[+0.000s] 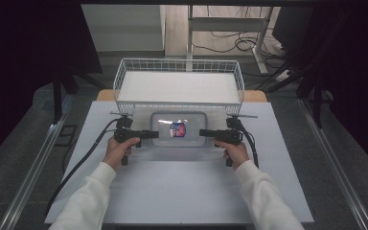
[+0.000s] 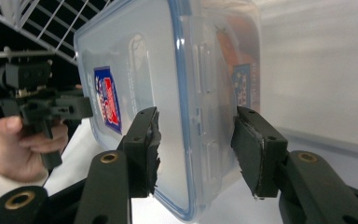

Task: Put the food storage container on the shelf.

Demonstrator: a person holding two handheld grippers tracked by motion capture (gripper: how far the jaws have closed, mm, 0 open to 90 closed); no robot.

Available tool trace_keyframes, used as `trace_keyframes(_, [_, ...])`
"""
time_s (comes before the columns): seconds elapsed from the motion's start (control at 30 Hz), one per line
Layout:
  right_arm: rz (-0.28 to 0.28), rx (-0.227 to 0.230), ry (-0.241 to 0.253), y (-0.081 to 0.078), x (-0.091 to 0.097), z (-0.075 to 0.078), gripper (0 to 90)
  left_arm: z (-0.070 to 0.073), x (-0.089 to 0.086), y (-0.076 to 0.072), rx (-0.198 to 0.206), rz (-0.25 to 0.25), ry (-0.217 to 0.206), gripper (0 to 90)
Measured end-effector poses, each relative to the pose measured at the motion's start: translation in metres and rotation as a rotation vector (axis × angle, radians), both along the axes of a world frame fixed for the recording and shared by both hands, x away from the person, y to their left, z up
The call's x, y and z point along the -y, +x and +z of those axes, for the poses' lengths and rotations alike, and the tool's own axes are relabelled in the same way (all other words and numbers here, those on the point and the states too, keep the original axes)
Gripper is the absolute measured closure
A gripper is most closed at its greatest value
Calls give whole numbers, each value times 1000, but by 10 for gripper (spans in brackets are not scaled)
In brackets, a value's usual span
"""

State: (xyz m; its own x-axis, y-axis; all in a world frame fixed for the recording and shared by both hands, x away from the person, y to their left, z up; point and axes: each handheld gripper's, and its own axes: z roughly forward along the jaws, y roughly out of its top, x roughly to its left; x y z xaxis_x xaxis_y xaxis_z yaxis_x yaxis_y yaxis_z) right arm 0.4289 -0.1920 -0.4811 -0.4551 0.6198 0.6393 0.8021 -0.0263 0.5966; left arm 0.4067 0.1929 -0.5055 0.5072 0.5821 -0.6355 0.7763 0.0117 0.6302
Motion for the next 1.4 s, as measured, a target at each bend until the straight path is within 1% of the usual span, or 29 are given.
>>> trace_keyframes(0.1, [-28,-9,14,3,0,-4,520,-3,1,2,-8,17,0,475])
trace_keyframes(0.2, [-47,-22,14,5,-1,-8,519,-6,3,3,-25,28,-5,472])
trace_keyframes(0.23, [-50,-28,17,6,-1,-9,519,-7,3,4,-30,28,-3,471])
trace_keyframes(0.3, [-56,-37,20,6,-1,-10,518,-8,3,5,-43,33,-11,470])
trace_keyframes(0.4, [-60,-44,19,7,-1,-12,518,-10,4,6,-52,40,-22,469])
trace_keyframes(0.47, [-61,-48,20,7,-1,-14,518,-12,4,7,-53,36,-17,468])
trace_keyframes(0.53, [-65,-54,28,8,-1,-15,518,-12,4,7,-49,38,-17,468])
trace_keyframes(0.73, [-75,-66,34,8,0,-16,513,-12,5,6,-48,46,-21,465])
trace_keyframes(0.8, [-80,-69,34,7,0,-16,507,-12,6,6,-40,51,-11,456])
trace_keyframes(0.87, [-88,-69,33,6,-1,-16,498,-13,8,5,-45,53,-13,445])
trace_keyframes(0.93, [-92,-64,16,6,-2,-17,486,-14,9,4,-40,54,-14,430])
trace_keyframes(1.13, [-102,-60,22,5,-2,-17,482,-15,9,4,-40,52,-15,423])
trace_keyframes(1.2, [-106,-59,24,5,-2,-18,448,-15,10,4,-32,52,-7,406])
trace_keyframes(1.23, [-110,-55,25,4,-2,-17,414,-15,10,3,-23,55,-5,384])
trace_keyframes(1.27, [-119,-44,23,4,-2,-17,402,-14,9,2,-22,55,-7,365])
trace_keyframes(1.3, [-124,-44,22,2,-2,-16,392,-13,10,1,-21,61,-10,342])
trace_keyframes(1.37, [-124,-33,9,0,-1,-13,352,-12,10,-2,-11,55,12,309])
trace_keyframes(1.4, [-124,-23,0,-3,-2,-11,338,-11,9,-4,-4,53,16,299])
